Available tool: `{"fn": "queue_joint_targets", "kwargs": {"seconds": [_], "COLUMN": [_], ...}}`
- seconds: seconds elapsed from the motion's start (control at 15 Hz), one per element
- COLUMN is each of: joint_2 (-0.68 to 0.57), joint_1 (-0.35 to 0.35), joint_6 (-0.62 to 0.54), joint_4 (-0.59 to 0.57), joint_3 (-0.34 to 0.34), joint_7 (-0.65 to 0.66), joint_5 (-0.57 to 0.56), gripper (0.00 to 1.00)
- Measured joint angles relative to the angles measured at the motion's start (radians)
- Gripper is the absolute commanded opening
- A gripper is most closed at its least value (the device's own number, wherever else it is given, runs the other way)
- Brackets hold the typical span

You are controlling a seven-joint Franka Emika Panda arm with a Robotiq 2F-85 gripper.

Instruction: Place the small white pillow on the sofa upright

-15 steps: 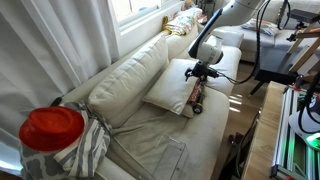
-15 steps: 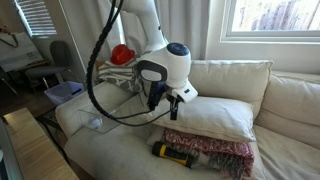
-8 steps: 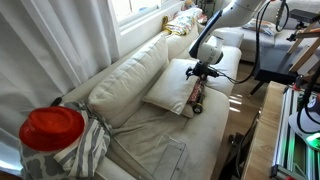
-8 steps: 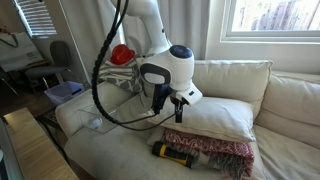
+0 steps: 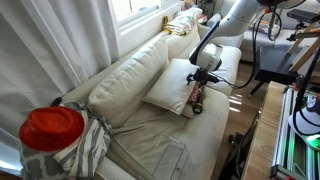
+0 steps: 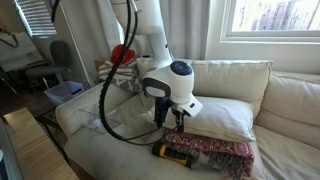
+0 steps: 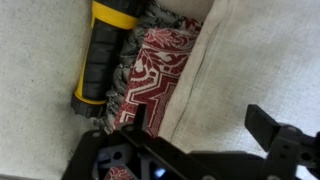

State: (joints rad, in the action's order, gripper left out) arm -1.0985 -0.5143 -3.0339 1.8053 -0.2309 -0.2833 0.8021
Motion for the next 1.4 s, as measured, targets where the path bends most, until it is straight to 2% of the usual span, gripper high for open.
{"fn": "queue_joint_targets", "kwargs": {"seconds": [0.4, 0.47, 0.53, 0.87, 1.2, 1.4], "joint_2": [-0.111, -0.128, -0.142, -0.19, -0.19, -0.188], "joint_1": [-0.021, -0.022, -0.024, -0.032, -0.03, -0.03], "joint_6": [-0.113, -0.129, -0.144, -0.19, -0.221, -0.234], "joint_4": [-0.094, -0.108, -0.12, -0.167, -0.169, -0.167], "joint_3": [-0.046, -0.053, -0.059, -0.094, -0.094, -0.094], "joint_7": [-0.012, -0.013, -0.013, -0.013, -0.013, -0.013], "joint_5": [0.001, 0.001, 0.0, -0.001, 0.0, 0.001], "gripper": [0.99, 0.92, 0.74, 0.36, 0.0, 0.02]}}
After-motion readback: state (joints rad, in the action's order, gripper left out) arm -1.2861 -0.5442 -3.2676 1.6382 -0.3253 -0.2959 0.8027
